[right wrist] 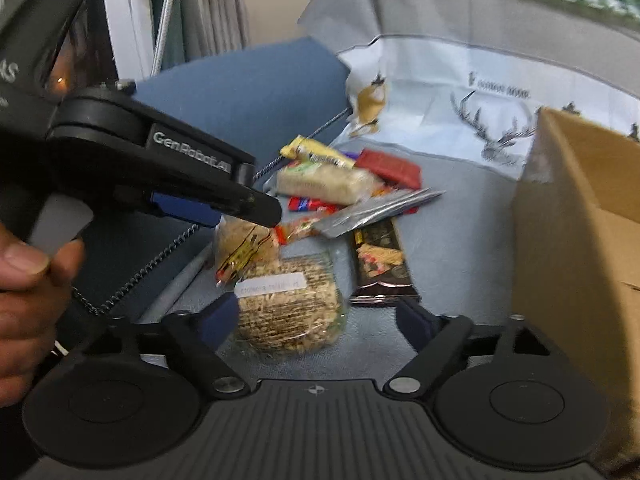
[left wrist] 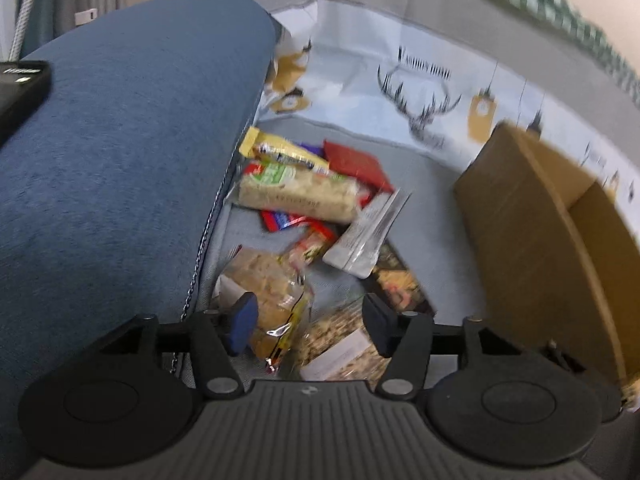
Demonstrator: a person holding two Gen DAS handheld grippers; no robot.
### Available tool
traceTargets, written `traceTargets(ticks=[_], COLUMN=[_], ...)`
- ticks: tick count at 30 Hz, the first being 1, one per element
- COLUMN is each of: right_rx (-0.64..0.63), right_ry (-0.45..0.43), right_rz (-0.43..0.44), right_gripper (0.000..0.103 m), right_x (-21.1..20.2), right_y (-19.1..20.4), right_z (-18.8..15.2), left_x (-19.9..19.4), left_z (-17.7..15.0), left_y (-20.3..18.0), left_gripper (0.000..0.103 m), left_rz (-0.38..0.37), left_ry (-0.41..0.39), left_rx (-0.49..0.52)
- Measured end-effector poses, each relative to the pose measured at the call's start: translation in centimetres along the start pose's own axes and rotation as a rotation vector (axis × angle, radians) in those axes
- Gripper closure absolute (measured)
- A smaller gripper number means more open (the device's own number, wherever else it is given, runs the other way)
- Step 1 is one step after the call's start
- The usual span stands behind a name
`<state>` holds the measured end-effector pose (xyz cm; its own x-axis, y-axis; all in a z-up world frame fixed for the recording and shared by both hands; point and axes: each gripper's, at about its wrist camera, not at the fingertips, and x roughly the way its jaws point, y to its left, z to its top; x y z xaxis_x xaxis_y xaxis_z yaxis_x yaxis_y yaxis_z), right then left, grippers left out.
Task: Organize snacks
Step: 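Grasp the clear bag of nuts with the right tool while the left tool approaches the cracker bag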
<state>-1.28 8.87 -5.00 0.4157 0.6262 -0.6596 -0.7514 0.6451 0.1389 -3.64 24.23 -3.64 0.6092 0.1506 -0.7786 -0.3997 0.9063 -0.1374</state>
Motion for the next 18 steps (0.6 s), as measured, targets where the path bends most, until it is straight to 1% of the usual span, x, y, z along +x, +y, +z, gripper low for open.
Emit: traceTargets(ticks=[2, 3, 5, 7, 9, 10, 11, 12, 14, 15, 16, 17, 18], right_rx=[-0.005, -0.018, -0.048, -0.066, -0.075, -0.076, -0.075, -0.075, -0.093, -0.096, -0.093, -0.089, -0.089], right_ry=[0.026, 0.026, 0.04, 0.072, 0.079, 0.079, 0.077, 0.073, 0.066, 0.069, 0.068, 0.065, 0.056], right_rz=[0.02, 0.037, 0.042, 0.047, 0.053, 0.055, 0.064, 0.065, 0.056, 0.054, 0.058, 0.057, 0.051], right_gripper=[0.009, 0.007, 0.006, 0.007, 0.008, 0.009, 0.016, 0.02, 0.022, 0.027, 0.03, 0.037, 0.046], right_x=[1.2, 1.6, 2.7, 3.8, 4.2, 4.2, 4.1, 3.9, 3.4, 3.3, 2.9, 2.3, 1.8], right_y=[0.2, 0.4, 0.8, 0.9, 0.9, 0.8, 0.7, 0.7, 0.6, 0.5, 0.3, 0.1, 0.0], right_z=[0.2, 0.3, -0.1, -0.4, -0.8, -0.7, -0.7, -0.7, -0.7, -0.7, -0.7, -0.7, -0.6], left_x=[0.6, 0.9, 1.2, 1.4, 1.7, 1.8, 1.8, 1.8, 1.8, 1.7, 1.6, 1.3, 1.1], left_z=[0.0, 0.0, 0.0, 0.0, 0.1, 0.1, 0.1, 0.1, 0.1, 0.1, 0.1, 0.1, 0.1], left_y=[-0.1, -0.1, 0.1, 0.1, 0.2, 0.2, 0.3, 0.3, 0.3, 0.4, 0.4, 0.5, 0.6], left_gripper=[0.038, 0.038, 0.039, 0.044, 0.055, 0.058, 0.062, 0.064, 0.067, 0.069, 0.07, 0.072, 0.073], left_rz=[0.022, 0.025, 0.028, 0.04, 0.059, 0.067, 0.072, 0.076, 0.083, 0.082, 0.081, 0.078, 0.071], left_ry=[0.019, 0.024, 0.036, 0.045, 0.056, 0.062, 0.067, 0.066, 0.063, 0.06, 0.055, 0.046, 0.038], left_rx=[0.01, 0.011, 0.009, 0.008, 0.006, 0.006, 0.006, 0.006, 0.003, -0.002, -0.009, -0.017, -0.023])
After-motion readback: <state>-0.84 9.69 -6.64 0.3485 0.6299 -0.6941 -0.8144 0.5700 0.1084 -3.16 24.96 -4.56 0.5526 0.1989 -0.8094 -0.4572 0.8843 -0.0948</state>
